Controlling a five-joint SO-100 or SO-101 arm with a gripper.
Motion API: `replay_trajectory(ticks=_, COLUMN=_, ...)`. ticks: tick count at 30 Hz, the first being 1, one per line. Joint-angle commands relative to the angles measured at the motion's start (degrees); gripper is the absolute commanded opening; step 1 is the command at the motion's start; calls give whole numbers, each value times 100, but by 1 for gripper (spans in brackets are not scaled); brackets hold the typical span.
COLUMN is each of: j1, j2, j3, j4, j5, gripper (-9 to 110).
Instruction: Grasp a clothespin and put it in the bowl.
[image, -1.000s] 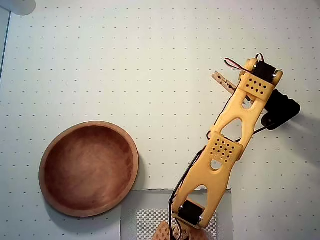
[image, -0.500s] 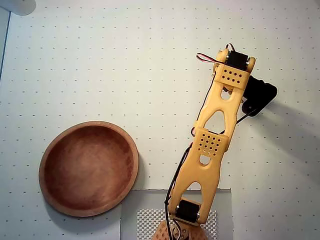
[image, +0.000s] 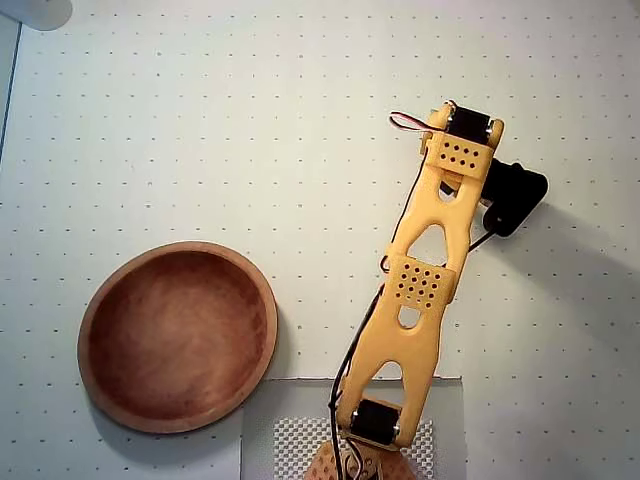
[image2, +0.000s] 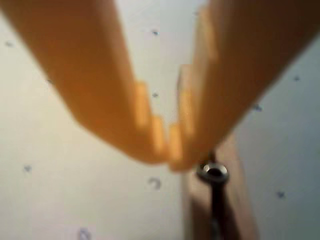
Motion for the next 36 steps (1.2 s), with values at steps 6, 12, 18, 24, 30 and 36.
replay_trajectory(ticks=6, j1=26, j2=167, j3=-378, j4=-35, j5=-53, gripper=-2)
replay_trajectory(ticks=12, j1=167, j2=185, j3=-378, j4=-70, j5=0, gripper=-2)
replay_trajectory(ticks=18, j1=202, j2=167, j3=-677, j4=-70, j5=0, gripper=-2)
replay_trajectory(ticks=24, j1=211, j2=97, j3=-1037, j4=9, j5=9, gripper=-3)
replay_trajectory(ticks=30, j1=211, j2=176, j3=-1099, j4=-44, j5=9, gripper=-3)
replay_trajectory(ticks=36, j1=176, j2=246, j3=-1107, j4=-237, j5=9, gripper=-2)
